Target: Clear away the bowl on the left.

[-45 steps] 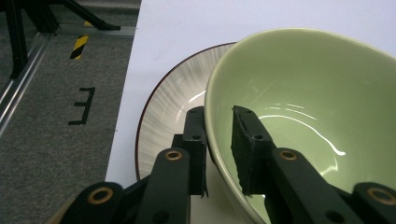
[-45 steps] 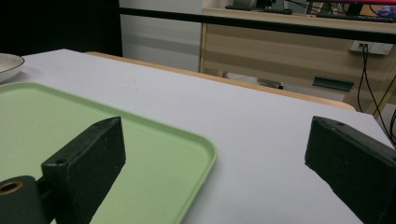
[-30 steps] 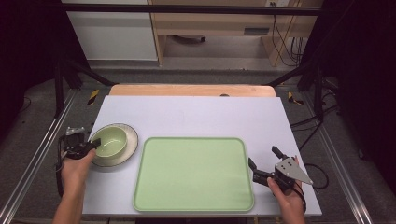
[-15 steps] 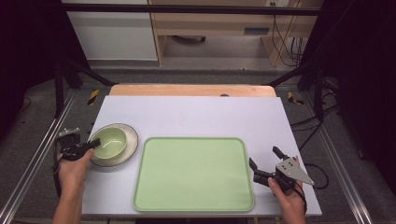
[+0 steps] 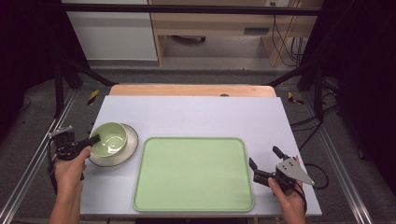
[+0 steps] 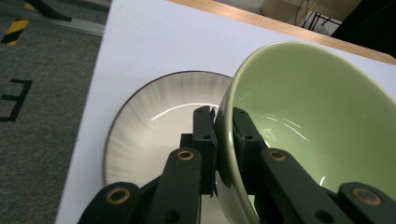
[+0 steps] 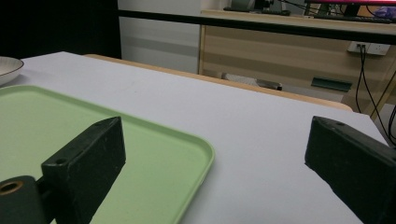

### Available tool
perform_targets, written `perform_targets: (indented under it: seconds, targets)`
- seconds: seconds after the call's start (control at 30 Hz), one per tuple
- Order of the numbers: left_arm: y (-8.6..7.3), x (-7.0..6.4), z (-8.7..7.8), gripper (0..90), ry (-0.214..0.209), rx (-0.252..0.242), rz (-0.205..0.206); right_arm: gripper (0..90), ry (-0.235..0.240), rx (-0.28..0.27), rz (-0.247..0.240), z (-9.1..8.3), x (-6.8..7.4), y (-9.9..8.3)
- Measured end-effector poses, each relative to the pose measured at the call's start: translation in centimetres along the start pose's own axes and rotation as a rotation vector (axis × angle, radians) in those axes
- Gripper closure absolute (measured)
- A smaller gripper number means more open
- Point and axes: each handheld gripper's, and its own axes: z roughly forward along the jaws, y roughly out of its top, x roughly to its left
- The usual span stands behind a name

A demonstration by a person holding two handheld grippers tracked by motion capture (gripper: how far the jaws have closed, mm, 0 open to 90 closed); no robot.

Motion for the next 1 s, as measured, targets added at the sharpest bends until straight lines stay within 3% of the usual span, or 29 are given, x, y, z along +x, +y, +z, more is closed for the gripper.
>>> perform_targets:
  seconds: [0.33, 0.43, 0.8, 1.0]
  targets:
    - [0.2, -3.1, 0.9, 82.3, -0.064, 0.02, 0.07, 5.4, 0.0, -0.004, 0.008, 0.0, -0.1, 0.0]
    - [0.2, -3.9, 1.1, 82.4, -0.113, 0.023, 0.063, 5.4, 0.0, -0.004, 0.01, 0.0, 0.0, 0.0]
    - [0.1, -5.8, 1.6, 82.3, -0.134, 0.04, 0.112, 5.4, -0.003, -0.002, 0.008, 0.0, 0.0, 0.0]
    - [-0.2, -7.8, 2.2, 82.2, -0.156, 0.065, 0.165, 5.4, -0.002, -0.002, 0.01, 0.0, -0.1, 0.0]
